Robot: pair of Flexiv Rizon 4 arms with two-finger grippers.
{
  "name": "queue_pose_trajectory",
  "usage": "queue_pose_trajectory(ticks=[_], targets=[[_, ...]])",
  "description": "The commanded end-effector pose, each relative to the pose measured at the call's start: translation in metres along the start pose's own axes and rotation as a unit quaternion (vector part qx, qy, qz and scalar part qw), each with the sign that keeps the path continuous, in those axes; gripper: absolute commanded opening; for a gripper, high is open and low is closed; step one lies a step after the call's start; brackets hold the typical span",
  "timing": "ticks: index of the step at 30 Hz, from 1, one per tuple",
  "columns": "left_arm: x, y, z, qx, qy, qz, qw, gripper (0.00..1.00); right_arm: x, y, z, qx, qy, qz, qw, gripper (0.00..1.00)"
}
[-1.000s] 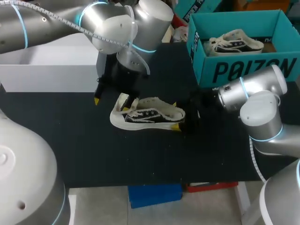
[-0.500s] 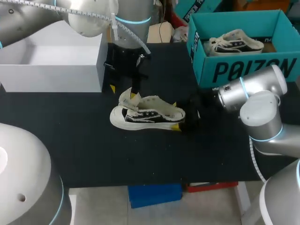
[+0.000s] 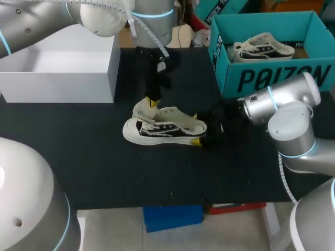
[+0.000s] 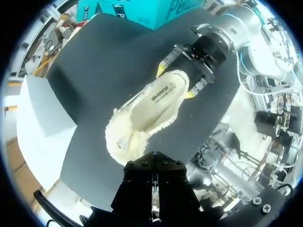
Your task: Take the shoe out of the shoebox, open the shoe tongue, remove and reinsert the insole, then place the shoe into the shoebox
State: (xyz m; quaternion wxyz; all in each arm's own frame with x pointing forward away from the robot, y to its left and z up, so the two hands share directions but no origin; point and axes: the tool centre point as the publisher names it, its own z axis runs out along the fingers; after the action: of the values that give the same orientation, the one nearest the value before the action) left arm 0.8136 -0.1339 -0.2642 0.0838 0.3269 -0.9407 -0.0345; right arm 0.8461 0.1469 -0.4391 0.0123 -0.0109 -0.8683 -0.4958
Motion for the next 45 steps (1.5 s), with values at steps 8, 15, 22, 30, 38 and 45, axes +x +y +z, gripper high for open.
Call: queue_pose_trajectory(ticks=[8,15,22,30,38,45], targets=[[-0.005,-0.004,0.001,-0.041,0.102,0.490,0.865,0.00,0.000,-0.004,0.003,0.001,-0.001,0.001,1.000,0.00],[0.003,-0.006,-0.004,0.019,0.031,0.506,0.862,0.00,0.000,-0.004,0.003,0.001,-0.001,0.001,1.000,0.00],[0.002,-0.015,0.003,0.069,-0.019,0.483,0.872,0.00,0.000,-0.004,0.003,0.001,-0.001,0.001,1.000,0.00],[-0.003,-0.032,0.021,0.095,-0.022,0.454,0.886,0.00,0.000,-0.004,0.003,0.001,-0.001,0.001,1.000,0.00],[-0.006,-0.050,0.044,0.085,-0.003,0.409,0.909,0.00,0.000,-0.004,0.003,0.001,-0.001,0.001,1.000,0.00],[-0.008,-0.064,0.057,0.073,0.014,0.399,0.914,0.00,0.000,-0.004,0.003,0.001,-0.001,0.001,1.000,0.00]])
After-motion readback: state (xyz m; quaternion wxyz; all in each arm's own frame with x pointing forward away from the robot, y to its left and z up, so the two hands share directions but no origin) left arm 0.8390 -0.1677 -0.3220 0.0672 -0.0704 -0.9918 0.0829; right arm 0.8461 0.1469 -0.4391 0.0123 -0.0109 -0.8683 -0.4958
